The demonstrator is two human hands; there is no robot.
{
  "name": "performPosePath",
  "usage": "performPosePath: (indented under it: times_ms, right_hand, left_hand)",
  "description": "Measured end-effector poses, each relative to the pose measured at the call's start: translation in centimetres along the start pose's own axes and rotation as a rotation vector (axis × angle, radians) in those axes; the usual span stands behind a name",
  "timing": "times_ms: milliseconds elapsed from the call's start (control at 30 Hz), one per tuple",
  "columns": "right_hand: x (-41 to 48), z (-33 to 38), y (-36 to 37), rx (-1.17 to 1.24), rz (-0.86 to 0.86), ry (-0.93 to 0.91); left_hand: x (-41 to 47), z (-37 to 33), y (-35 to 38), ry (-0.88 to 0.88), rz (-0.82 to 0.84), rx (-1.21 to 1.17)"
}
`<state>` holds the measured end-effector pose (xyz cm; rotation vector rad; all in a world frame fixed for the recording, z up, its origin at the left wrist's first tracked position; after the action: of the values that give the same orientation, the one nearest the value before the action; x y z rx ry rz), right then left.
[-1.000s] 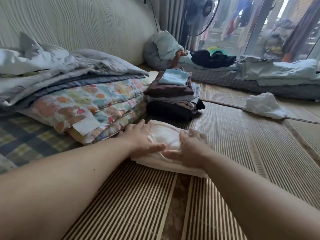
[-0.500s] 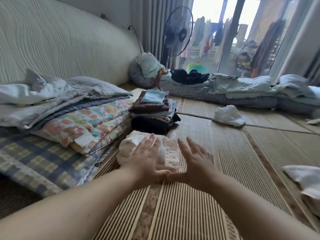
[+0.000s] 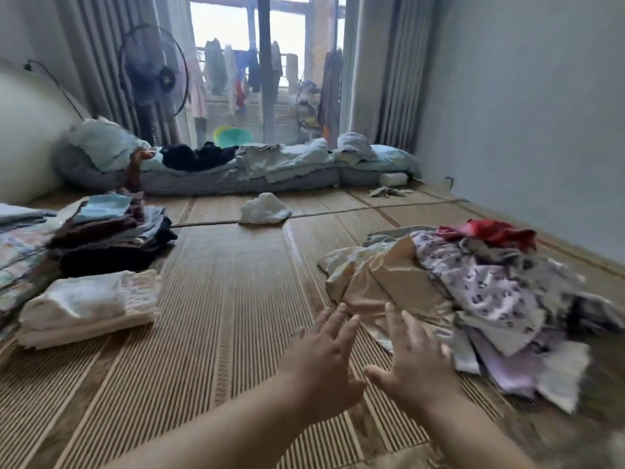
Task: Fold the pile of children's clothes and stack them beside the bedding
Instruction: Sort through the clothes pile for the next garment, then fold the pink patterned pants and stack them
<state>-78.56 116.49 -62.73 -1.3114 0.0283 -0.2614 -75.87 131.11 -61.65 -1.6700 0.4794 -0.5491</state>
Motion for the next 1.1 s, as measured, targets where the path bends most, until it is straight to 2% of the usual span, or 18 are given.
performPosePath:
  times_ms: [100,200,300,433,667,733,800,867,967,1100]
  right_hand:
    - [-0.2,-4.8,1.2,0.046,0.011,0.094]
    - [0.7,-7.8,2.5,0.148,0.055,0.125]
    - [2.4,-10.2,2.2,0.197,-0.039,0.153]
    - [4.0,-12.7,2.8,0.238,-0.088,0.24]
    - [4.0,-13.5,3.9,0.149,-0.17,0.286]
    - [4.0,-13.6,3.9,0.168,-0.204,0.276]
    - [4.1,-13.7,3.7,0.178,-0.219,0.262]
    - [4.0,-13.6,3.5,0.195,-0.226,0.255]
    - [3.7,-13.5,2.6,0.229,-0.299,0.23]
    - [2.5,-13.2,-0.1,0.398,-0.524,0.229]
  left_hand:
    - [2.8,-4.8,3.3,0.044,0.083,0.01]
    - [5.3,-6.4,6.0,0.044,0.158,0.043]
    - [8.2,-6.2,7.7,0.022,0.216,0.043]
    - [13.2,-6.3,7.7,0.04,0.142,0.011]
    - [22.2,-11.7,4.8,0.255,-0.04,-0.058]
    - [23.9,-13.4,4.4,0.232,-0.039,-0.053]
    - [25.3,-14.1,4.0,0.113,-0.047,-0.056]
    - [25.9,-13.9,3.6,0.026,-0.062,-0.054]
    - [24.8,-12.8,2.4,0.101,-0.093,0.003]
    - [20.2,-8.4,0.1,0.168,-0.123,-0.056]
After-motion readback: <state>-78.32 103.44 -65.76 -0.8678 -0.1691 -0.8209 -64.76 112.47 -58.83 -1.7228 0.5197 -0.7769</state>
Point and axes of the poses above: each hand's wrist, its own x-axis towards the middle knuckle, its own y-axis out of the palm, z = x × y, the point moved 5 cm from there along x, towards the middle knuckle
